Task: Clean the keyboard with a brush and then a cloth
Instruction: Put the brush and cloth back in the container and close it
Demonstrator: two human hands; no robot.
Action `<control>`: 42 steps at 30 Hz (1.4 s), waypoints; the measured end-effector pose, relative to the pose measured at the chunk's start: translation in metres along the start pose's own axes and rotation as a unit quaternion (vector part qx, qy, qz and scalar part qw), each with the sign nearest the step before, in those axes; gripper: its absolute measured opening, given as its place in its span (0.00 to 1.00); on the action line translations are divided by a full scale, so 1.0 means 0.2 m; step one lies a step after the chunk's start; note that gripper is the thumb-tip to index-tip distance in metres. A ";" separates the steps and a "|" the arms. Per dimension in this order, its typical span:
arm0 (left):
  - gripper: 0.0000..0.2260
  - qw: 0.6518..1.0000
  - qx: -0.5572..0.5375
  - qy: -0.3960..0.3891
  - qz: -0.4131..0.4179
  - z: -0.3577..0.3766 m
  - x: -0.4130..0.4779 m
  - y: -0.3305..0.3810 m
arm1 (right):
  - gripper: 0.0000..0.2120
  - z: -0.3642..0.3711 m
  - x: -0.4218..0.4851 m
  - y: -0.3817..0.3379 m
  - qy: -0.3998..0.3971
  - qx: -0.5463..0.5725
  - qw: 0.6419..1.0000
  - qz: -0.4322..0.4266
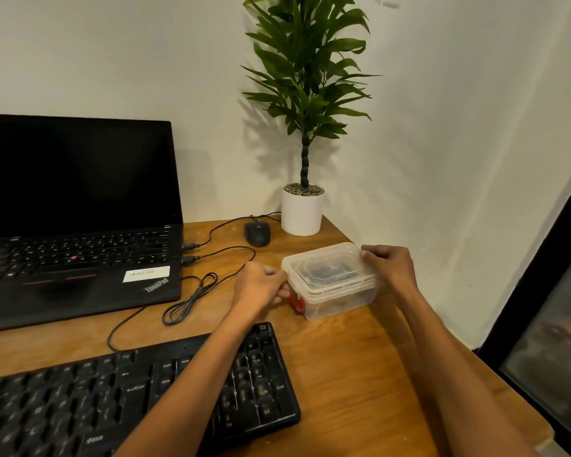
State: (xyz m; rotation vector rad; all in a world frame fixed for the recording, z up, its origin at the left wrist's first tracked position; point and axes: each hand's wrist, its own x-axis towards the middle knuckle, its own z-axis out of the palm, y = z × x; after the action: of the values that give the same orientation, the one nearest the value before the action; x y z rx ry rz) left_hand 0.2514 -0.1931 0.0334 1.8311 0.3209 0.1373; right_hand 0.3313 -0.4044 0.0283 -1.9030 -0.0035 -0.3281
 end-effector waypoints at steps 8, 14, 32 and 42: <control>0.11 0.998 -0.049 -0.015 -0.035 0.00 0.00 -0.02 | 0.11 0.00 0.00 0.12 -0.024 0.099 0.993 0.057; 0.11 0.998 -0.049 -0.025 -0.044 -0.01 0.01 -0.02 | 0.11 0.01 0.01 0.14 -0.021 0.111 0.992 0.058; 0.08 0.998 0.053 -0.005 0.025 -0.10 0.03 -0.04 | 0.10 0.03 0.00 0.18 -0.021 0.124 0.991 0.055; 0.15 0.988 -0.050 -0.116 -0.088 -0.10 0.03 -0.05 | 0.20 0.02 0.00 0.16 -0.082 0.053 0.988 0.117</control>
State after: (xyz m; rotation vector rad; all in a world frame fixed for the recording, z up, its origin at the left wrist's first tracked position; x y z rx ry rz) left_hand 0.2507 -0.1697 0.0291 1.6908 0.3043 -0.1784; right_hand 0.3382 -0.4130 -0.0026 -1.7982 0.0903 -0.0128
